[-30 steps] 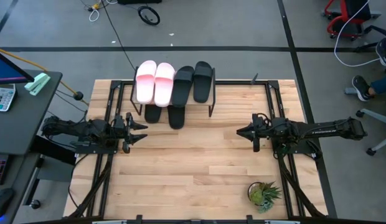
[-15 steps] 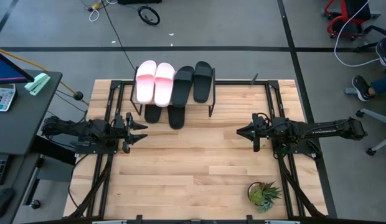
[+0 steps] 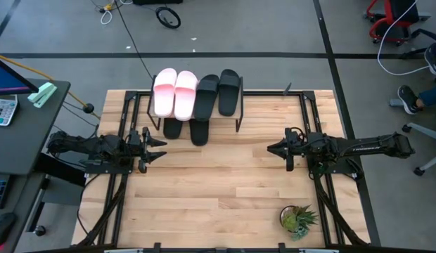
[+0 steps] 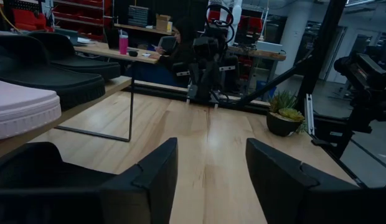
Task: Pick and place slides into the shelf
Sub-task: Return to Home Position
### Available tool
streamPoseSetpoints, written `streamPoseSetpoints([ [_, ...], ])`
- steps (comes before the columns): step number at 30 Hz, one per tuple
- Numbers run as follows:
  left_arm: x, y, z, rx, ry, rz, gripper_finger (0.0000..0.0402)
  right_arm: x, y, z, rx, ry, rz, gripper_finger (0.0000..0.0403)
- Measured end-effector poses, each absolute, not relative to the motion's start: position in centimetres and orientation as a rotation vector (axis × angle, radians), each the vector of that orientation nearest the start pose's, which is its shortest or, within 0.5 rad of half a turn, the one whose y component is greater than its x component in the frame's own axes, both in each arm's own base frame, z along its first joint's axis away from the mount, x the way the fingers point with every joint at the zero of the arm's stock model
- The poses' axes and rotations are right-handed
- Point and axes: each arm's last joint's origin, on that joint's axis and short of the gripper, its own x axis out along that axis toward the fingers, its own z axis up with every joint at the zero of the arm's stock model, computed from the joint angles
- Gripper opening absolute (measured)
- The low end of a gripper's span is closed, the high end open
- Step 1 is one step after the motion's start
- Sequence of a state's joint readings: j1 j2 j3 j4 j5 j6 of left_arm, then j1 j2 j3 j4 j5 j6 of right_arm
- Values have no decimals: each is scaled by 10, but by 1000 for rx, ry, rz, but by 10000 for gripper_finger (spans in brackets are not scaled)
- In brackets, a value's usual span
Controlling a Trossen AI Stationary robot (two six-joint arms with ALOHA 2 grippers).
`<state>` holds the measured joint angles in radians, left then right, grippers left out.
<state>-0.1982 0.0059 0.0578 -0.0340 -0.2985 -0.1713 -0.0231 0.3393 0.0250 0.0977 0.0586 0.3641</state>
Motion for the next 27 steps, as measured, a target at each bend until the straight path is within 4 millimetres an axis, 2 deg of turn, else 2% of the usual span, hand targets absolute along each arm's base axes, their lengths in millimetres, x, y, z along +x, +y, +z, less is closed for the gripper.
streamPoseSetpoints([
  [27,93,-10,179,-175,-26,99,194,117,-4,152,359,200,-120,57],
])
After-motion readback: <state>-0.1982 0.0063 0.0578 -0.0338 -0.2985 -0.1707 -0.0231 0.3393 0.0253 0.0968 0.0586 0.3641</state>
